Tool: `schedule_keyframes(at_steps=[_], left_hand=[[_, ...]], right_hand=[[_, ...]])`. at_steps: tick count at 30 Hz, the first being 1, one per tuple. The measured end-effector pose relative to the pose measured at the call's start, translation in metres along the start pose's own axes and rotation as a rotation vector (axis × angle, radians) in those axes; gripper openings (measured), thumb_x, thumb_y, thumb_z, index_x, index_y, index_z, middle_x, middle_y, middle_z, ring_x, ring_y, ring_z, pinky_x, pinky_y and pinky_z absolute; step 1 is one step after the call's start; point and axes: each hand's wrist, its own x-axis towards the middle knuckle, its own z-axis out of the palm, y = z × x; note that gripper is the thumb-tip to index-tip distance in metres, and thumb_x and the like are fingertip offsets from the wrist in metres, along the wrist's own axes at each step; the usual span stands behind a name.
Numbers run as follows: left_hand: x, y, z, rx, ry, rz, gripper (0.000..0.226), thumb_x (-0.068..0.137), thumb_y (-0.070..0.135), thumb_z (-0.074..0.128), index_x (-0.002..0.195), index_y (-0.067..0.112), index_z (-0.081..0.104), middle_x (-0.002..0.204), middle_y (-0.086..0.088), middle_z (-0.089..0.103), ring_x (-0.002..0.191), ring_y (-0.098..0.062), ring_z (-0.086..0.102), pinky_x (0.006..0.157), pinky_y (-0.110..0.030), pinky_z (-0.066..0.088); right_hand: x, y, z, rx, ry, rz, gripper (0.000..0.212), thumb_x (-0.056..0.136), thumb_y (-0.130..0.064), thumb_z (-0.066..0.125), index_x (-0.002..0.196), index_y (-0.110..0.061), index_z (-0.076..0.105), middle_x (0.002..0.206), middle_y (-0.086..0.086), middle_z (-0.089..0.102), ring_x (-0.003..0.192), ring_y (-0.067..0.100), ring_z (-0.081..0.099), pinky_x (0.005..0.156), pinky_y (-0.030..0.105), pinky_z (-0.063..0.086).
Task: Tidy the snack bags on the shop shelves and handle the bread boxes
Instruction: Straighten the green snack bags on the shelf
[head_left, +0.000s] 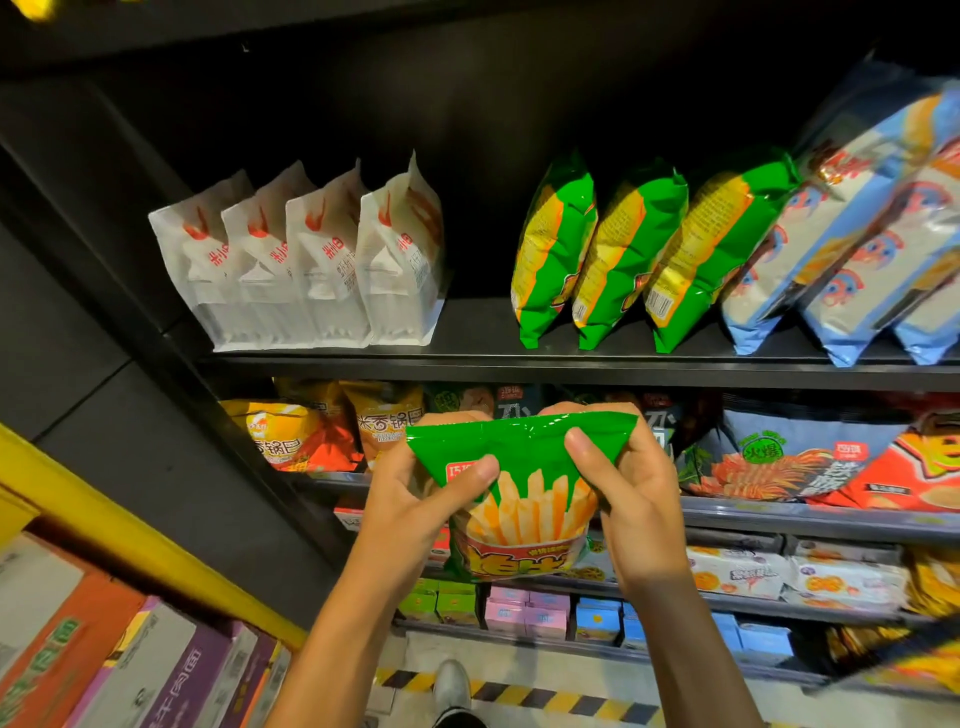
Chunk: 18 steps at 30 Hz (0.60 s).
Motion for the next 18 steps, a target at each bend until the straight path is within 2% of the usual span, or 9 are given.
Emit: schedule_keyframes(at_steps=[2,5,8,13,18], left_hand=[[0.0,0.001,0.002,0.007,0.01,0.009,0.033,0.074,0.033,0.081,0.107,0.032,0.078,0.112,-0.01,0.077,0.109,-0.03,0.073,0.087,-0.039,0.058],[0.001,0.001,0.005,0.029,-0.041,0.078,0.024,0.082,0.032,0.075,0.105,0.029,0.079,0.111,-0.007,0.075,0.108,-0.028,0.071,0.085,-0.035,0.058],[0.004,-0.001,0.004,0.025,-0.101,0.111,0.019,0.089,0.027,0.07,0.104,0.022,0.079,0.116,-0.006,0.068,0.114,-0.032,0.067,0.089,-0.043,0.056],[0.009,-0.005,0.002,0.01,-0.122,0.158,0.016,0.092,0.02,0.067,0.101,0.012,0.078,0.117,-0.005,0.064,0.117,-0.03,0.062,0.093,-0.042,0.051],[0.013,-0.005,0.004,0.026,-0.141,0.199,0.015,0.092,0.02,0.068,0.1,0.01,0.076,0.115,-0.006,0.065,0.116,-0.028,0.062,0.094,-0.039,0.049]], right_hand=[[0.001,-0.003,-0.003,-0.008,-0.016,0.007,0.039,0.079,-0.049,0.084,0.103,-0.02,0.073,0.108,0.016,0.074,0.105,0.035,0.07,0.09,0.047,0.058],[0.004,-0.005,-0.006,0.005,-0.047,0.006,0.017,0.089,-0.023,0.071,0.102,-0.012,0.072,0.109,0.016,0.075,0.103,0.031,0.071,0.086,0.04,0.059],[0.006,-0.004,-0.008,-0.01,-0.063,-0.004,0.019,0.089,-0.013,0.062,0.102,-0.005,0.071,0.107,0.015,0.075,0.102,0.029,0.071,0.087,0.041,0.056],[0.009,-0.006,-0.008,-0.044,-0.124,-0.101,0.014,0.086,-0.022,0.065,0.091,-0.026,0.077,0.108,0.014,0.074,0.109,0.032,0.068,0.097,0.055,0.052],[0.01,-0.006,-0.006,-0.001,-0.119,-0.17,0.01,0.081,-0.018,0.062,0.084,-0.021,0.071,0.1,0.012,0.075,0.104,0.029,0.069,0.096,0.042,0.053]])
